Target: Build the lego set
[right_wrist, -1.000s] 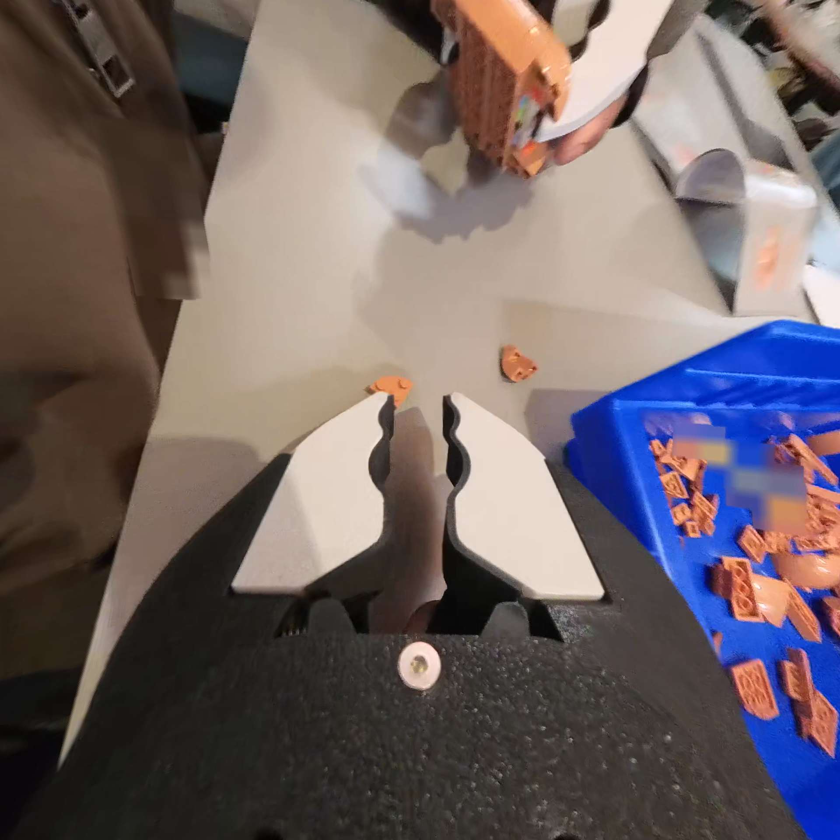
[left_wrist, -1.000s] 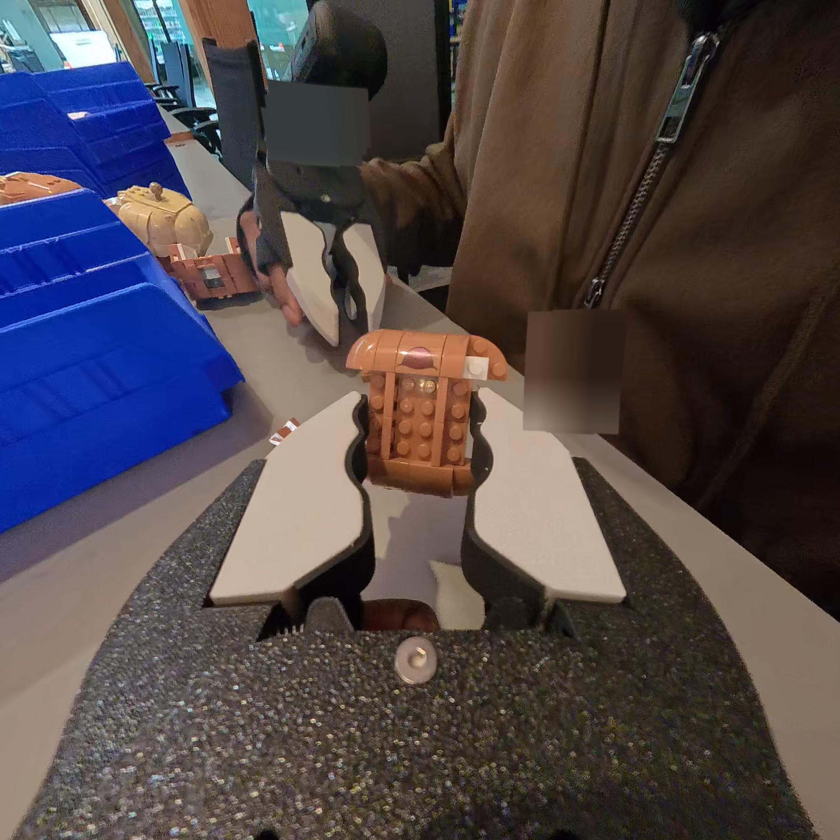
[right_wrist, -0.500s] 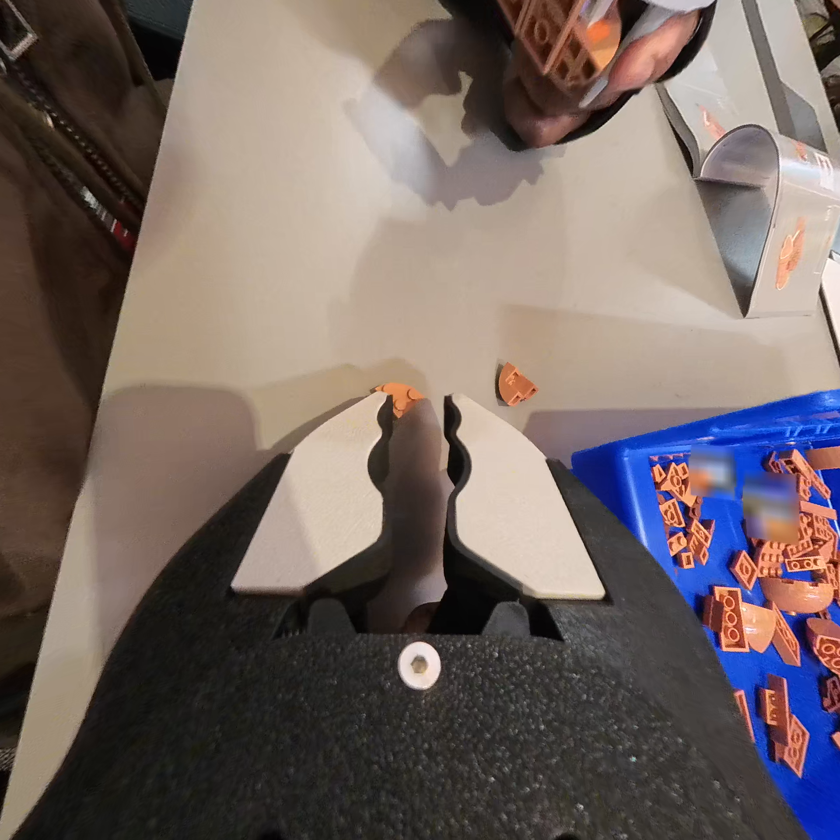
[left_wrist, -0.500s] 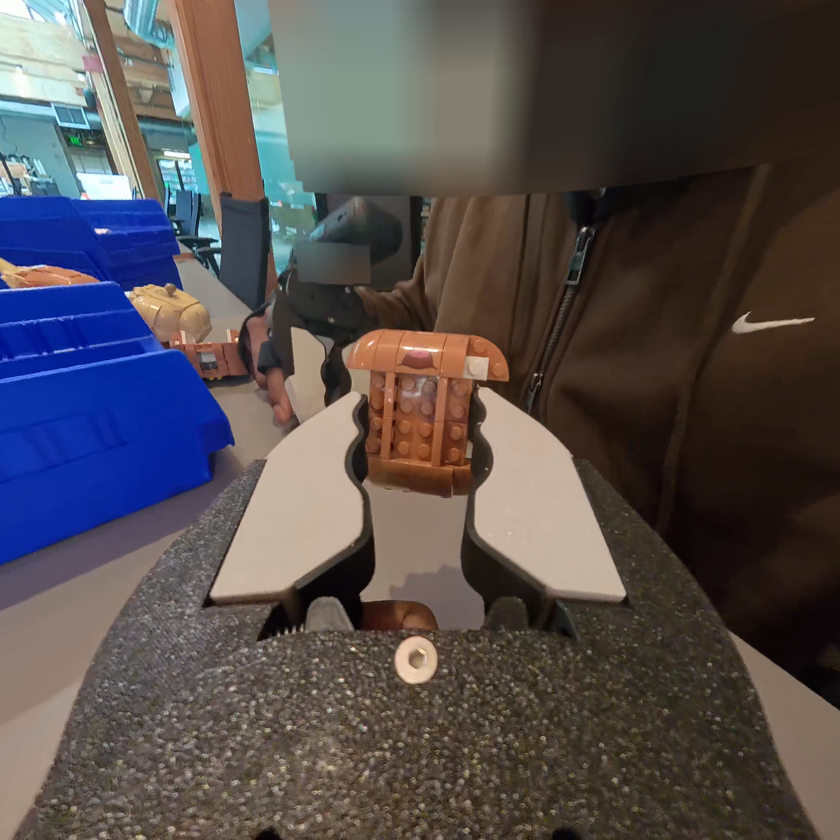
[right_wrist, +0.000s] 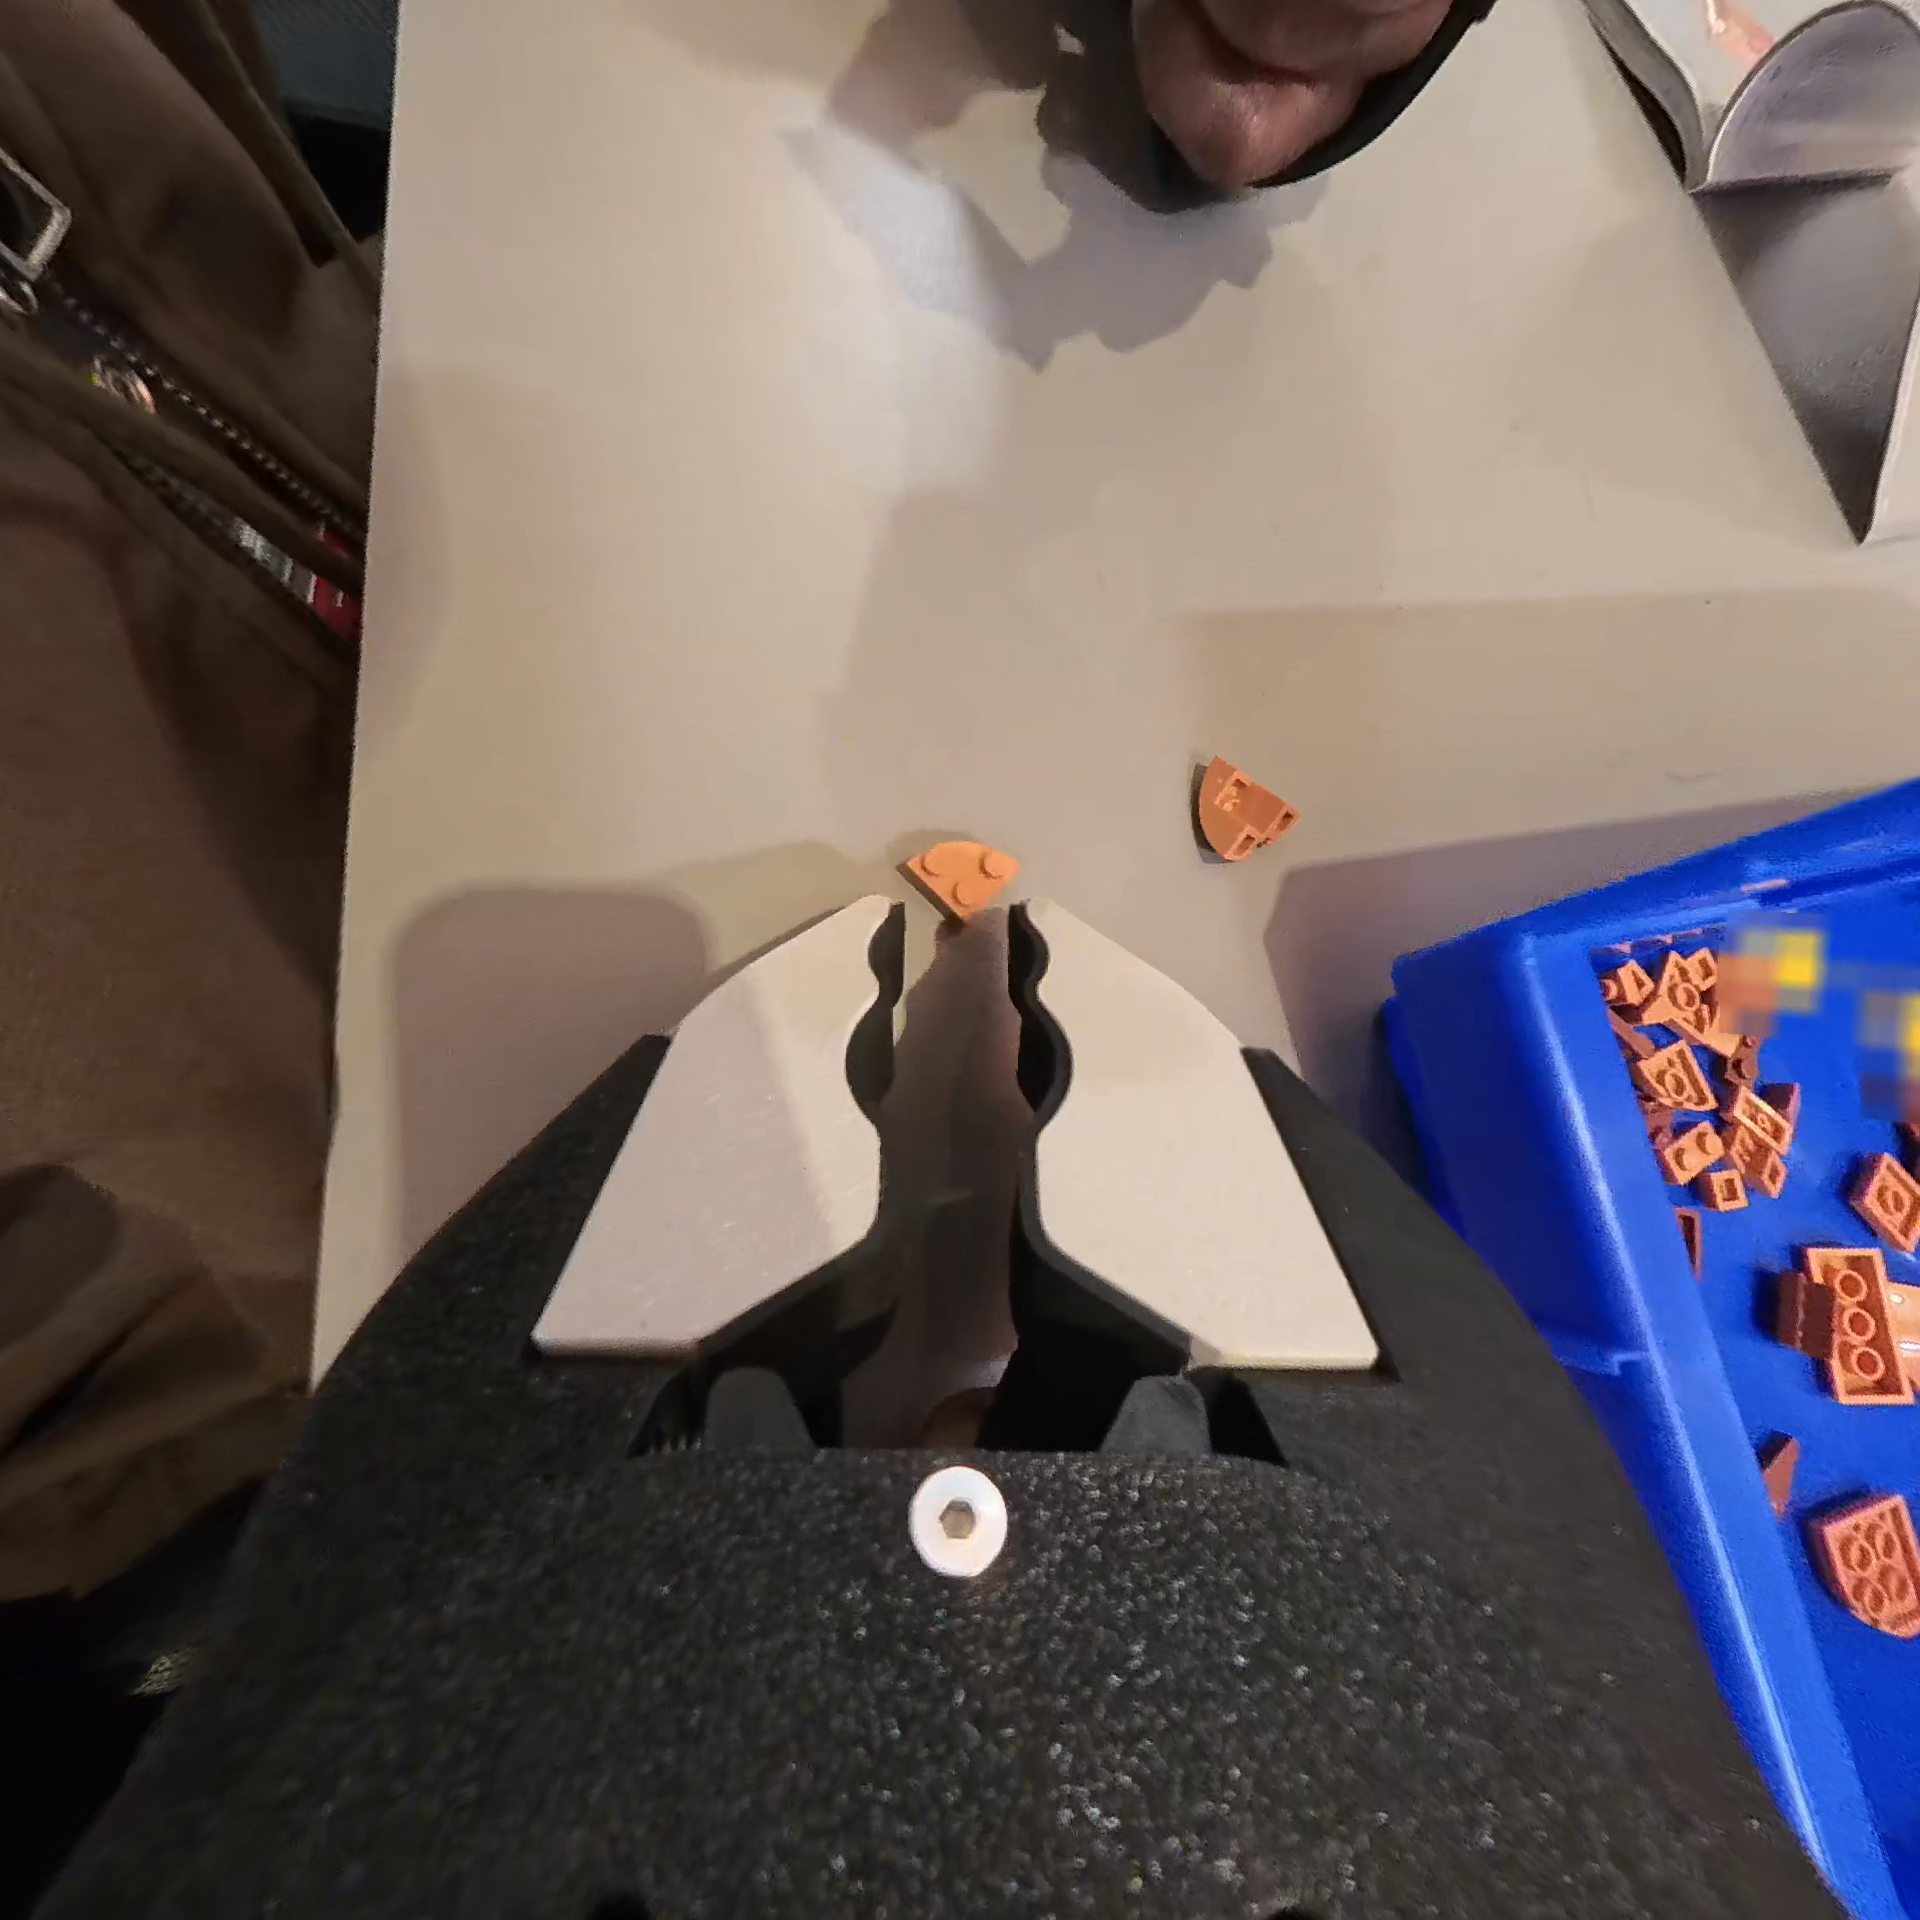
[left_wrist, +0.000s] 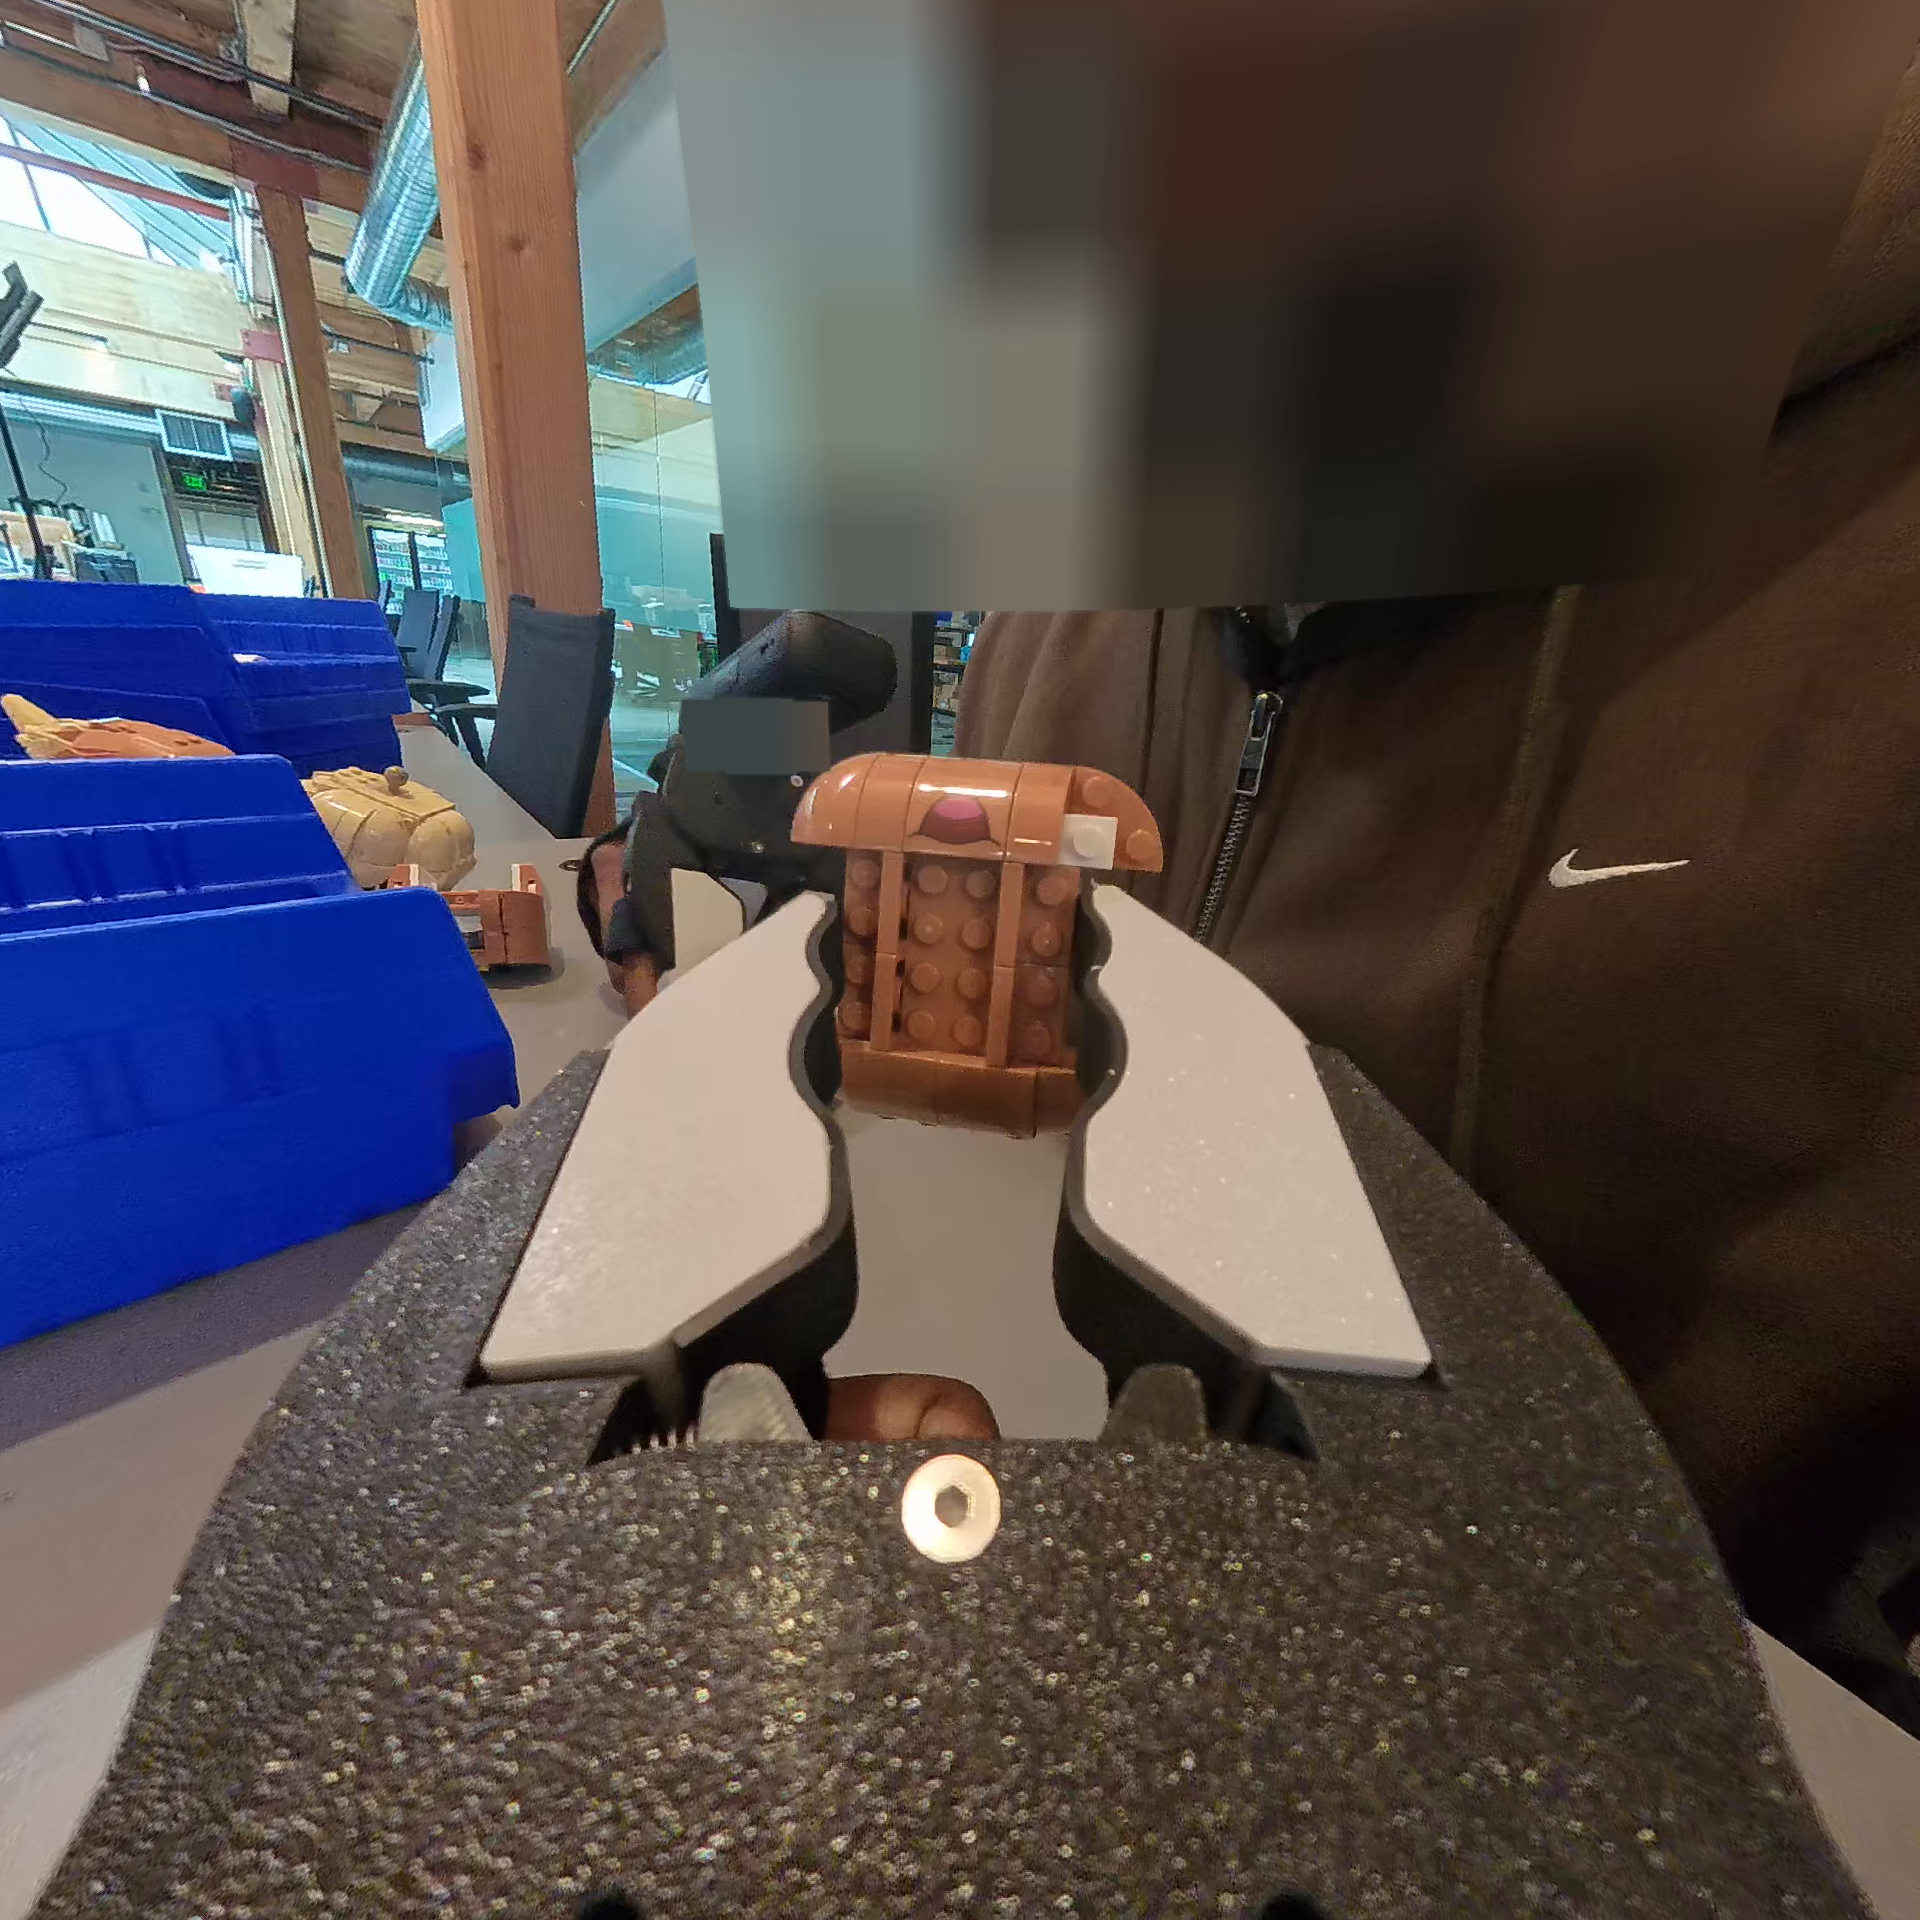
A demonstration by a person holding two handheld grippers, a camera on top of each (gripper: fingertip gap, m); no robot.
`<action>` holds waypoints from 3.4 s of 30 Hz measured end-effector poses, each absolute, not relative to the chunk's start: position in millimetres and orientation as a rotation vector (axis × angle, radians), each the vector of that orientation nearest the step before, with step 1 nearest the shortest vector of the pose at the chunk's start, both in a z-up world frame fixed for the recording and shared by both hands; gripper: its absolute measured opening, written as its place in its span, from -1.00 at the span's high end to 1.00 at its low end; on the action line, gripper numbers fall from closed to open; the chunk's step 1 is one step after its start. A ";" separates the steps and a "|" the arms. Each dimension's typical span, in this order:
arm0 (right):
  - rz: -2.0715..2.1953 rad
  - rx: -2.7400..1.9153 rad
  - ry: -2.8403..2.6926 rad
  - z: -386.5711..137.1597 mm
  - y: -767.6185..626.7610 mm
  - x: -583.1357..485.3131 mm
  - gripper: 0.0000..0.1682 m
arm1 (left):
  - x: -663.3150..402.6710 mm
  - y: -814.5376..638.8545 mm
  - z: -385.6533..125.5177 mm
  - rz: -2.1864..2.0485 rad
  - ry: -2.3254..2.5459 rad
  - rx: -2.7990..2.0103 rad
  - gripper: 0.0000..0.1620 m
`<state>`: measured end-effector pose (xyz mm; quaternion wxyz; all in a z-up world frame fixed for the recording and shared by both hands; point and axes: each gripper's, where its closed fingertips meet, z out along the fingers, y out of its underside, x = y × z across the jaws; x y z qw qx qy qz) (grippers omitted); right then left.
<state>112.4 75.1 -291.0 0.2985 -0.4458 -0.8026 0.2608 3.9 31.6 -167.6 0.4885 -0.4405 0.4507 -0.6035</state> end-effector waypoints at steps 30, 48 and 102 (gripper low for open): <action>0.820 -1.309 -2.157 -291.1 53.9 100.6 0.83 | 19.0 26.3 -190.7 -1.335 1.236 -1.187 0.47; 0.800 -1.272 -2.198 -293.1 56.4 79.8 1.00 | 27.5 31.9 -232.3 -1.063 1.430 -1.435 0.47; 1.824 -0.818 -1.367 -109.8 32.4 11.3 0.83 | 0.2 19.9 -132.7 -1.339 0.674 -1.034 0.48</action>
